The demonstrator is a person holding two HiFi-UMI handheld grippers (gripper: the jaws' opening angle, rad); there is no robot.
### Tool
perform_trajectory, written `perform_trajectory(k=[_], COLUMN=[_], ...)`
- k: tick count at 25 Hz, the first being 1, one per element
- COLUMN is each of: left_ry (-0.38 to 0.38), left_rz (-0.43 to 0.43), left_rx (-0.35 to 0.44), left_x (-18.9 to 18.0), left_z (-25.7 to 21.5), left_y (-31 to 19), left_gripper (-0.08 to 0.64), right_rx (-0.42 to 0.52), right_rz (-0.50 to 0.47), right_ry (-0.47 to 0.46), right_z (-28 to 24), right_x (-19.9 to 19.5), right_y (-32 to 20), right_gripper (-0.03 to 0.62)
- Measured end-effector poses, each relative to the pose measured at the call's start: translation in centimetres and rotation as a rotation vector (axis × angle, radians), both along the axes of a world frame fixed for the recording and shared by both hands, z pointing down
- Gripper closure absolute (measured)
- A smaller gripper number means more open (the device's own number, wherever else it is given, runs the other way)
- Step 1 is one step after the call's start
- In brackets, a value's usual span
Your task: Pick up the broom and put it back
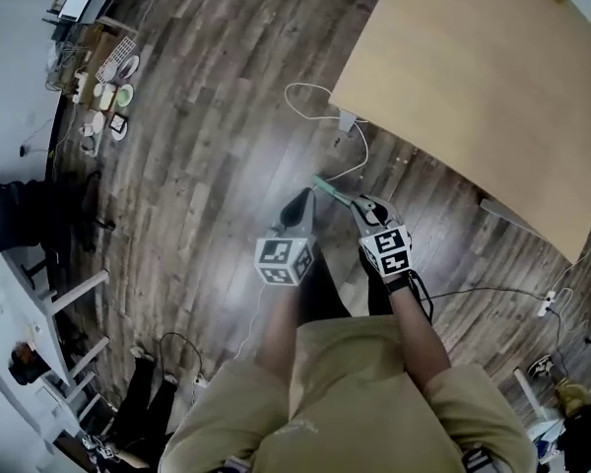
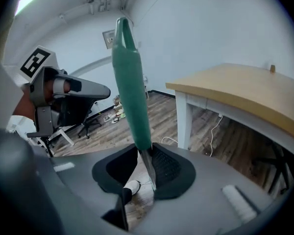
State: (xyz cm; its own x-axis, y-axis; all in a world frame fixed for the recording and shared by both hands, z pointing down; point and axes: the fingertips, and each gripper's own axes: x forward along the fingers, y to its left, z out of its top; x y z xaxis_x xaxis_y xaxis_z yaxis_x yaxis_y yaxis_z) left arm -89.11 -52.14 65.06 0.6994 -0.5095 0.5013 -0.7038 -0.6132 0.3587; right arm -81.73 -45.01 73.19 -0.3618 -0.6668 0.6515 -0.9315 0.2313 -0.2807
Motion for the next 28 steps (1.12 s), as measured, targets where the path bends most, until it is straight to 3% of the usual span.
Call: perform_trajectory(k=[5,12,22,28], left_ry=[-0.033,-0.030,-0.022,0.004], left_rz=[0.104,0.112,0.115,0.097], left_rx=[-0.022,-0.082,-0.106,-0.122], left_x=[2.3,0.9,0.4,0.6], left_z=[6.3,11.7,14.9,16.0], left_y=[-4.3,-7.4,-8.8,-8.6], left_gripper=[0.560,0.560,0.560,0.560], right_rx=[-0.076,-0.097,-0.066,-0.057], right_rz=[0.031,-0.065,0.198,0.191], right_ry=[-0.011,-0.019,-0.079,-0.030], right_z=[6.2,12.0,16.0,17.2], right_x=[0.3,-1.9,2.8,4.3], right_y=[-2.7,-8.4,-17.1,-19.2], right_gripper=[0.499,0.502,0.502,0.499])
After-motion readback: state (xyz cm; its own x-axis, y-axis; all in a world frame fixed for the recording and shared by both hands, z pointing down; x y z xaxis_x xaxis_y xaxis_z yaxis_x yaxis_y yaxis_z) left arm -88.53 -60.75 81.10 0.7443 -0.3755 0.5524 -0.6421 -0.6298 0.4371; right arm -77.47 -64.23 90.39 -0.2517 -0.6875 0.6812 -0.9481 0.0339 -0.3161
